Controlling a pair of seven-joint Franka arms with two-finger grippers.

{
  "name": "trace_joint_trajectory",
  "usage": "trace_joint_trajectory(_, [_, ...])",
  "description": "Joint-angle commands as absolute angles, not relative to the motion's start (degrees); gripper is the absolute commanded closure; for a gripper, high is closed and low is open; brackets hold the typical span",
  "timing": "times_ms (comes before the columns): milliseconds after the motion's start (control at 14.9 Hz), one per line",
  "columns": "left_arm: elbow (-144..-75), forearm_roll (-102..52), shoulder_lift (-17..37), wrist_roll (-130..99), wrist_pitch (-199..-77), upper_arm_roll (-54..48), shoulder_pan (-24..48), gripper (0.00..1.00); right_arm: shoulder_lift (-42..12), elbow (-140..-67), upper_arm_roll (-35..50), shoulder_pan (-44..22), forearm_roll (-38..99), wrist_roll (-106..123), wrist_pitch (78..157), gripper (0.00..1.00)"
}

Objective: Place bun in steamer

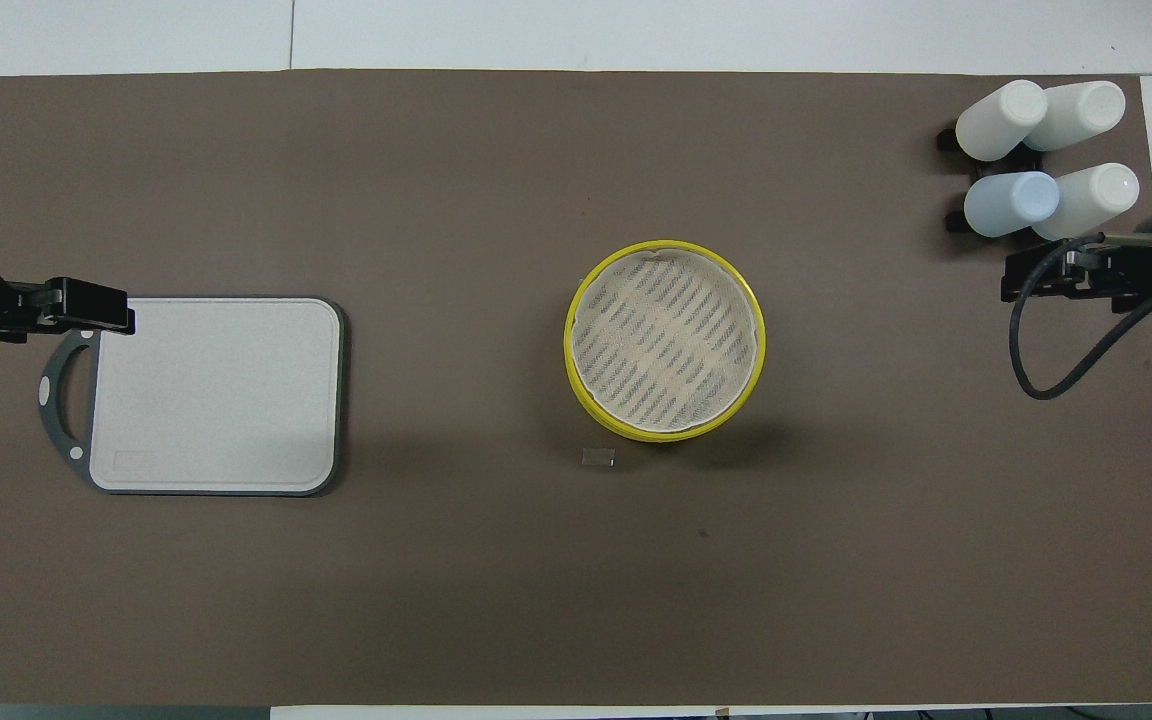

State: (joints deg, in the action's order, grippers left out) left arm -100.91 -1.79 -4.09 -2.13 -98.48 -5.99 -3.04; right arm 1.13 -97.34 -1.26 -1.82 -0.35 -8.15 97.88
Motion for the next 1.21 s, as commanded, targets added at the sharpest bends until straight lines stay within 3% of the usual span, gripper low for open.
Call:
trace_joint_trajectory(0, [-102.57, -1.05, -5.71, -1.41, -98.79, -5.98, -3.25, 0.00, -0.43, -95.63, -0.88, -1.14, 0.26, -6.77, 98.00, 0.00])
trace_joint_trajectory(1138, [-102.57, -1.05, -5.71, -1.41, -98.79, -5.98, -3.16, 0.00, -0.18, -95.45, -0.44, -1.93, -0.09, -4.04, 95.18, 0.00])
